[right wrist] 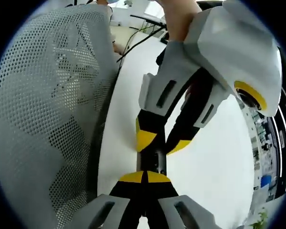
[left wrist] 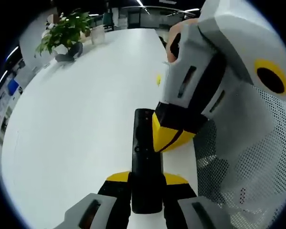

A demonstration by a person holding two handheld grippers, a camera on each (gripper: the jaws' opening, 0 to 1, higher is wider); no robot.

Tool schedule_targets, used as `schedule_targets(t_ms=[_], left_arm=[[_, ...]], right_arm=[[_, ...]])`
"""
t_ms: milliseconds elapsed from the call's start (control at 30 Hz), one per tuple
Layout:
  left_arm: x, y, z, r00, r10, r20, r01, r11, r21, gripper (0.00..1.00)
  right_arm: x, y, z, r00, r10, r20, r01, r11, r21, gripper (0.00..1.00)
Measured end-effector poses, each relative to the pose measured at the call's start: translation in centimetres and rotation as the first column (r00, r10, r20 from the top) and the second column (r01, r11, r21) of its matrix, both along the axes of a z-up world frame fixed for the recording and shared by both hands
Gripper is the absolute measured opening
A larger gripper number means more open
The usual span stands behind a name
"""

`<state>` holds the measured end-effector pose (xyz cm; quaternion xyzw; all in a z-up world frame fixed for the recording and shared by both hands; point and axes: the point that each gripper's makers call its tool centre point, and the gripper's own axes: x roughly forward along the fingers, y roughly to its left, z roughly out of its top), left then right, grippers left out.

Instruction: Press the specified remote control buttons in sequence, fully releasing each button before pressing the next.

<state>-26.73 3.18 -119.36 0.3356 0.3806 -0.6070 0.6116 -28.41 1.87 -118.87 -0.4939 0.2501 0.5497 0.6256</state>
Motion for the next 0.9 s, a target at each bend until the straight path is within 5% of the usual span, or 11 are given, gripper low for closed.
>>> schedule_targets(t_ms=[133,333,533,667,900], left_arm=[[0.0,0.0,0.0,1.000,-0.012,0.005,0.012,1.000,0.000,0.22],[-0.1,0.1,-0.1,0.999,-0.036,0.022,0.036,0.999,0.003,0.22],[-0.1,0.1,-0.1,0.999,-0.047,0.020,0.047,0.999,0.001,0.22],[-0.1,0.1,-0.1,0.999,-0.051,0.016,0.051,0.999,-0.004,0.22],[0.0,0.1,0.0,0.999,-0.041,-0.008,0.041,0.999,-0.013,0.22]], right_arm=[[0.1,0.0,0.0,1.000,-0.004,-0.018,0.004,1.000,0.014,0.00],[0.3,-0.1,0.4,0.966,-0.141,-0.218,0.173,0.976,0.134,0.00],[1.6,-0.5,0.8,0.959,-0.161,-0.232,0.199,0.968,0.151,0.00],[1.4,-0.3,0.4,0.977,-0.072,-0.201,0.097,0.988,0.118,0.00],[1.4,-0.1,0.2,0.985,-0.023,-0.172,0.038,0.996,0.083,0.00]])
